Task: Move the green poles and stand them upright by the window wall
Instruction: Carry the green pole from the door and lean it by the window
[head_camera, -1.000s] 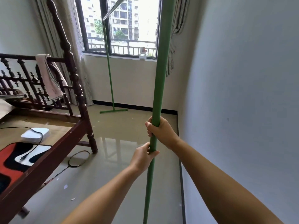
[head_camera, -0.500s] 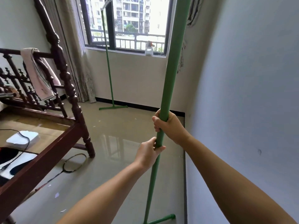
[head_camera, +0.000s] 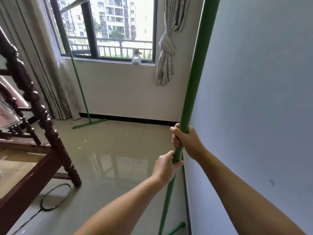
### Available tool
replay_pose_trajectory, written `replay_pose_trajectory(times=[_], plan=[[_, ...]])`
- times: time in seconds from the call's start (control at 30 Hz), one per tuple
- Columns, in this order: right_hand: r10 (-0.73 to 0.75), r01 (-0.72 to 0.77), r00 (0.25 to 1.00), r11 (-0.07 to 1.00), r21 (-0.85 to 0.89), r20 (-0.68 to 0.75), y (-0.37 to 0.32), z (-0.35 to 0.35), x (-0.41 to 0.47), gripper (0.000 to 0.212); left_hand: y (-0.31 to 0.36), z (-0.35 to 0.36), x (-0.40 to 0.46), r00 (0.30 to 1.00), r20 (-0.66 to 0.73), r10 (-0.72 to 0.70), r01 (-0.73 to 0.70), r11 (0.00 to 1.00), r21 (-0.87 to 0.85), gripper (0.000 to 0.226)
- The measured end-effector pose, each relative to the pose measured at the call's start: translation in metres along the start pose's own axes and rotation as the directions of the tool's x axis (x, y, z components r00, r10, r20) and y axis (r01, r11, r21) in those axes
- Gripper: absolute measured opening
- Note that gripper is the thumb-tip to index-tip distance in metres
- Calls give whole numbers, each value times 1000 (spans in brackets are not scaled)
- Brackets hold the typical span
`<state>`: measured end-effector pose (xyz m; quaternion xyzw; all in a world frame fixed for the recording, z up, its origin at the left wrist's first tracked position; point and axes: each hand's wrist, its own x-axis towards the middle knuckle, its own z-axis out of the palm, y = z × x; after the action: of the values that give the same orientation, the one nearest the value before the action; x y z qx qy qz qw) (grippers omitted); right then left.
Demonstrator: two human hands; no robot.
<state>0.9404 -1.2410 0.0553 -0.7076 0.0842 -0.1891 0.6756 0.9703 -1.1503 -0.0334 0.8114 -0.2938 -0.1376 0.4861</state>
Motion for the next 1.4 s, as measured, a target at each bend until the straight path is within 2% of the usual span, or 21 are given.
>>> replay_pose_trajectory(times=[0.17, 0.33, 0.4, 0.5, 0.63, 0.73, 0.8, 0.9, 1.0, 1.23, 1.4], plan=[[12, -13, 999, 1000, 5, 32, 0, -4, 29, 29, -4, -6, 32, 998, 63, -19, 18, 1000, 25, 23], [21, -18, 997, 999, -34, 68, 1, -13, 56, 29, -3, -16, 67, 976, 219, -18, 4, 998, 62, 29], [16, -13, 999, 997, -70, 49, 2, -17, 66, 26, -6, -15, 80, 974, 226, 0, -13, 998, 54, 26], [-23, 0, 994, 979, -203, -111, 7, -24, 78, 19, -6, -6, 96, 982, 189, 9, -16, 999, 34, 23], [-54, -102, 913, 929, -355, -404, 12, -34, 91, 39, 4, 15, 115, 985, 163, 48, -51, 999, 13, 11], [-104, -106, 876, 912, -397, -471, 19, -42, 101, 35, 11, 28, 132, 987, 144, 66, -68, 998, 9, 18], [-98, -100, 878, 920, -380, -468, 22, -50, 112, 27, 14, 33, 146, 989, 129, 72, -74, 997, 14, 19], [-88, -57, 920, 934, -353, -381, 22, -67, 134, 16, 15, 37, 172, 991, 119, 60, -64, 997, 30, 19], [-85, -22, 945, 948, -319, -316, 27, -83, 158, 15, 16, 42, 198, 994, 104, 42, -46, 999, 29, 19], [-108, 26, 947, 964, -263, -302, 38, -120, 240, 7, 21, 55, 281, 997, 63, 46, -48, 999, 23, 20], [-106, 33, 954, 967, -254, -279, 55, -130, 305, 13, 10, 57, 343, 1000, -10, -1, 1, 999, 47, 18]])
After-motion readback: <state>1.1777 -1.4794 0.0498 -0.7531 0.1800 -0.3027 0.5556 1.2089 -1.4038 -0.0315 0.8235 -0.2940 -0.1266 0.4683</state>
